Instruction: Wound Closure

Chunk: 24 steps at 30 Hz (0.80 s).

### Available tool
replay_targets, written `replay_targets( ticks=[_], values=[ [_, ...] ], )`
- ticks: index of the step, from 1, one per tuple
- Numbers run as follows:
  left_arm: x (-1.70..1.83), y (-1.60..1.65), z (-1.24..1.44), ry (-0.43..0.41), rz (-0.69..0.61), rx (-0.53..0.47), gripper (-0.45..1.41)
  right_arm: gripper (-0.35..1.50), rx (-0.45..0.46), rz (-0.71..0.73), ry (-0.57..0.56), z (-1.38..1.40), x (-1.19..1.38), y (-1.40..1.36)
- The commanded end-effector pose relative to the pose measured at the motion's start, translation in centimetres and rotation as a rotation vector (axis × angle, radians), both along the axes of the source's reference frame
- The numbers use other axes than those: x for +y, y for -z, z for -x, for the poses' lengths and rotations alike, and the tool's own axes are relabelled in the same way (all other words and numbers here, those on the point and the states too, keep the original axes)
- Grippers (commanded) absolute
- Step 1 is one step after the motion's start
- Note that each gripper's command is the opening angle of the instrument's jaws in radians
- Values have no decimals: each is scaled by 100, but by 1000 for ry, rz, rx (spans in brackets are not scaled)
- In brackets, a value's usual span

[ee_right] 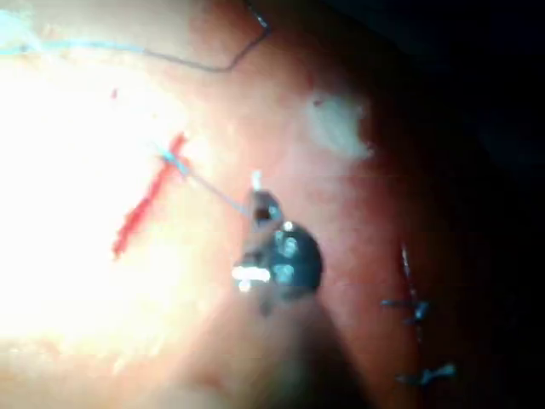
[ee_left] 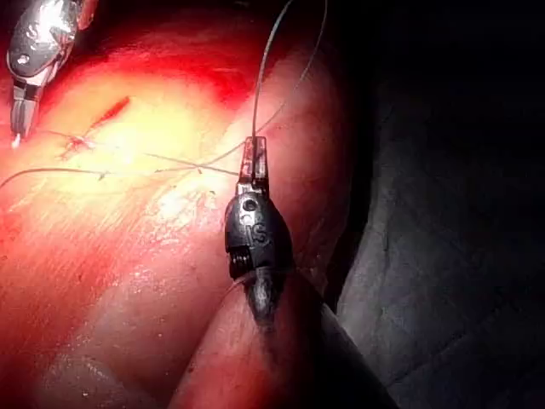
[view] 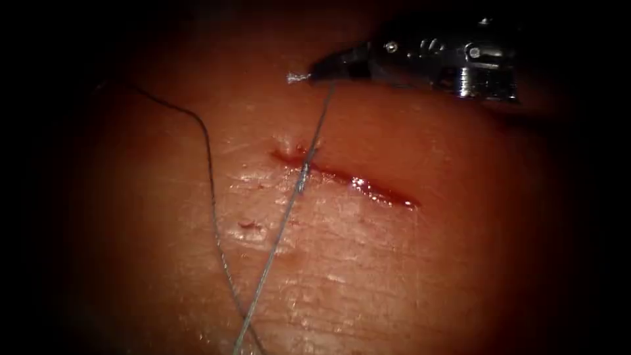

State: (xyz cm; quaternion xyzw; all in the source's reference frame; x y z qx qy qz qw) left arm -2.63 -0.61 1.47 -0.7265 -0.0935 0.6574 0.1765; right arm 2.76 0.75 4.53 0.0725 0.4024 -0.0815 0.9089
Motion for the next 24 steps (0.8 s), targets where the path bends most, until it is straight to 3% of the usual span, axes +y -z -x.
replay_targets(
  ticks=[1, 5, 11, 12, 15, 18, 21, 24],
  values=[
    [-4, -5, 6, -3, 1, -2, -45, -35, 1, 4, -1, -6, 4, -4],
    [2, -1, 7, -3, -5, -3, -45, -35, -2, 6, -9, -10, 2, 0],
    [55, 17, 16, 6, -8, -1, -45, -35, 111, -75, -159, -12, 15, 21],
    [78, 23, 16, 19, -4, 5, -45, 42, 107, -118, -238, -10, 21, 30],
    [108, 29, 16, 26, 3, 15, -45, 94, 143, -133, -335, 1, 31, 43],
    [142, 39, 15, 24, 22, 35, -45, 116, 133, -158, -453, 20, 43, 54],
    [175, 55, 16, 27, 46, 40, -45, 123, 101, -178, -527, 38, 49, 62],
    [196, 60, 17, 6, 47, 56, -45, 128, 97, -180, -582, 39, 43, 72]
  ],
)
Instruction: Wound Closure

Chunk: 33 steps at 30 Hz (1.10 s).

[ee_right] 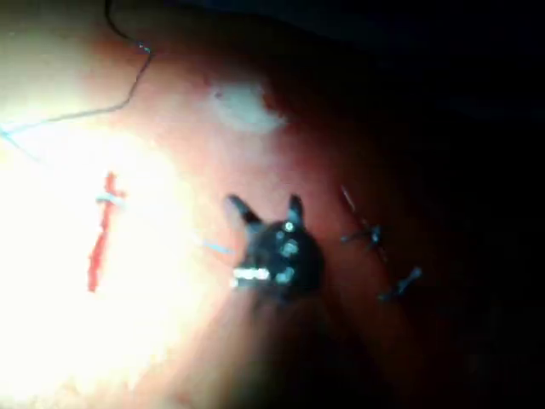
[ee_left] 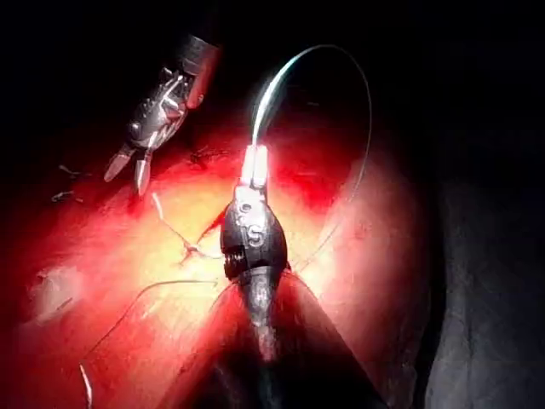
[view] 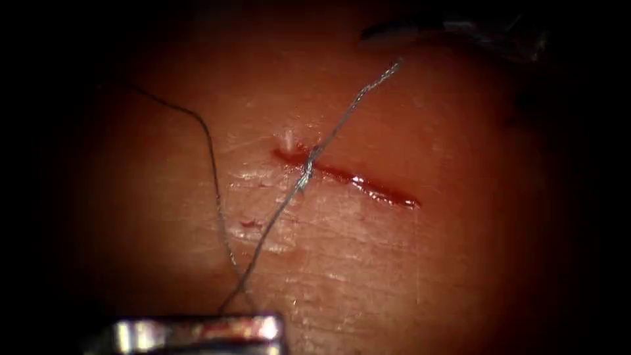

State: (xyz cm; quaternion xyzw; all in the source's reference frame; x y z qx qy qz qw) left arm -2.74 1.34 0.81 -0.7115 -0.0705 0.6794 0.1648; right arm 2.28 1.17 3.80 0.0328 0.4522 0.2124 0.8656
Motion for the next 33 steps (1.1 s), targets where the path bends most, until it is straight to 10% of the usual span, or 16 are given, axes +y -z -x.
replay_targets(
  ticks=[1, 13, 20, 33],
  values=[
    [17, -6, 6, -18, 8, 22, -45, 125, 34, -12, -23, -19, -9, 8],
    [107, -16, 40, -54, 26, 4, -45, 57, 195, -63, 21, -157, -121, 7],
    [143, -51, 47, -84, 33, -15, -45, 24, 283, -93, 81, -161, -142, 18],
    [140, -108, 30, -123, 32, 6, -45, 19, 410, -142, 69, -134, -137, 19]
  ],
)
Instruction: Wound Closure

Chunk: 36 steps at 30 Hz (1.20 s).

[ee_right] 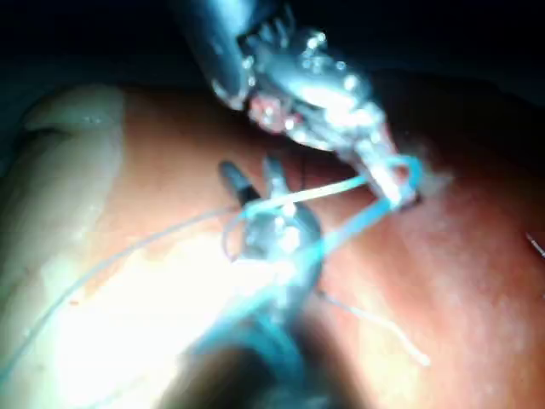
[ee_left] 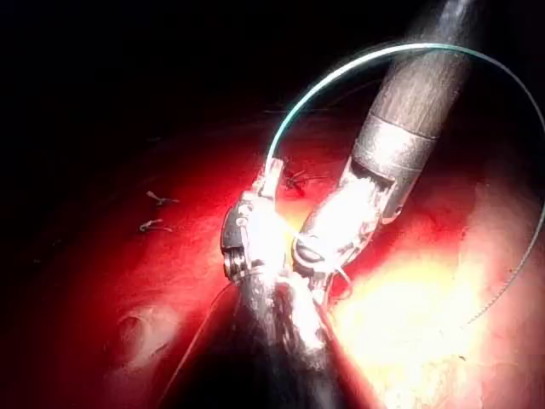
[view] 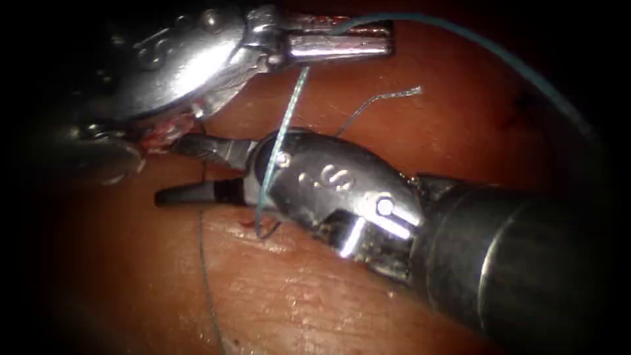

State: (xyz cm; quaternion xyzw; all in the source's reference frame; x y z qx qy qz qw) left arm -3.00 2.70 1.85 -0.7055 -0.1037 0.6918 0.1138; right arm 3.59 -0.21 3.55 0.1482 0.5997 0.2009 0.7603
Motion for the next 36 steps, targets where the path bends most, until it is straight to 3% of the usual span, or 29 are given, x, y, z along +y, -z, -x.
replay_targets(
  ticks=[1, 10, 19, 24, 27, 36],
  values=[
    [5, -8, 5, -3, 7, -3, -45, 19, 21, -16, -1, -1, 2, -8],
    [7, -62, -1, -9, -12, 12, -45, 15, 202, -158, -4, 15, -7, -25],
    [2, -105, -1, -18, -22, 23, -45, 10, 380, -254, 18, 17, -8, -21],
    [1, -115, -4, -19, -26, 25, -45, 10, 432, -303, -34, 22, -9, -23],
    [-5, -126, -4, -16, -26, 30, -45, 10, 523, -384, -110, 31, -6, -27],
    [-19, -133, -14, 36, -16, -2, -45, 12, 578, -459, -263, 68, 6, -38]
  ],
)
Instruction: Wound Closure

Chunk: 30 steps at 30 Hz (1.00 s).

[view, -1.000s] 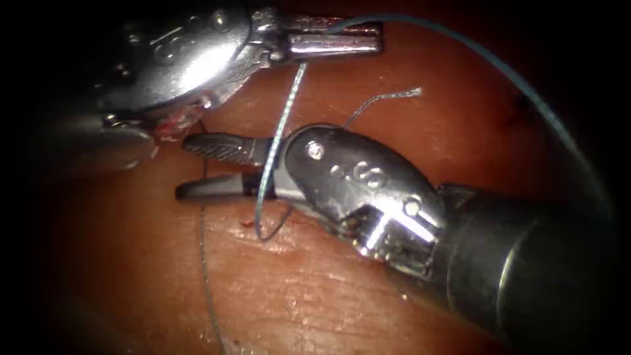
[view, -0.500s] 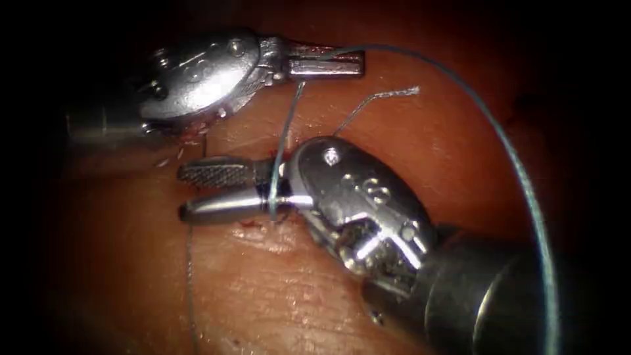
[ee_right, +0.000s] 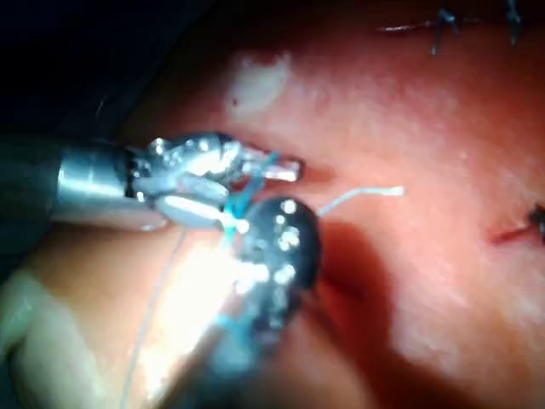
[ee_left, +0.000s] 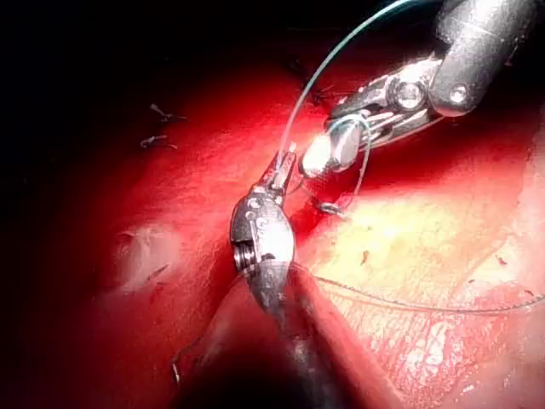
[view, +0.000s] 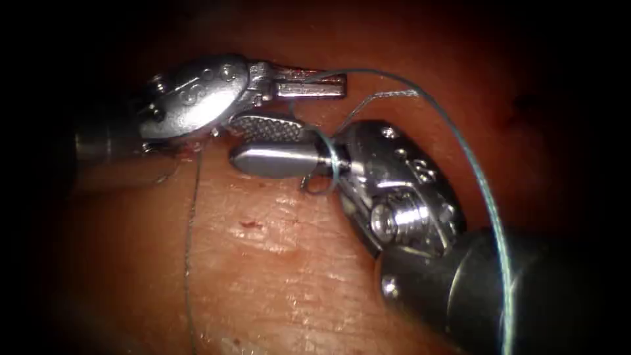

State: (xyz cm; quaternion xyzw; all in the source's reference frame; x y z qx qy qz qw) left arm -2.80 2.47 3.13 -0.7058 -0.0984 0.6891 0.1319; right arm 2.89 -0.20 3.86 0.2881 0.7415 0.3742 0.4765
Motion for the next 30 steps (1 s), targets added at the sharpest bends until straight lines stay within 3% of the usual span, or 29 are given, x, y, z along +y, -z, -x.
replay_targets(
  ticks=[1, 18, 30],
  values=[
    [1, -5, 4, 8, -2, -7, -45, 14, 8, -12, -15, 0, 5, -8],
    [-37, 6, -29, 85, -11, -17, -45, 12, -13, -77, -105, 12, 0, -22],
    [-58, 18, -28, 105, -21, -34, -45, 10, -17, -77, -107, 15, 0, -22]
  ],
)
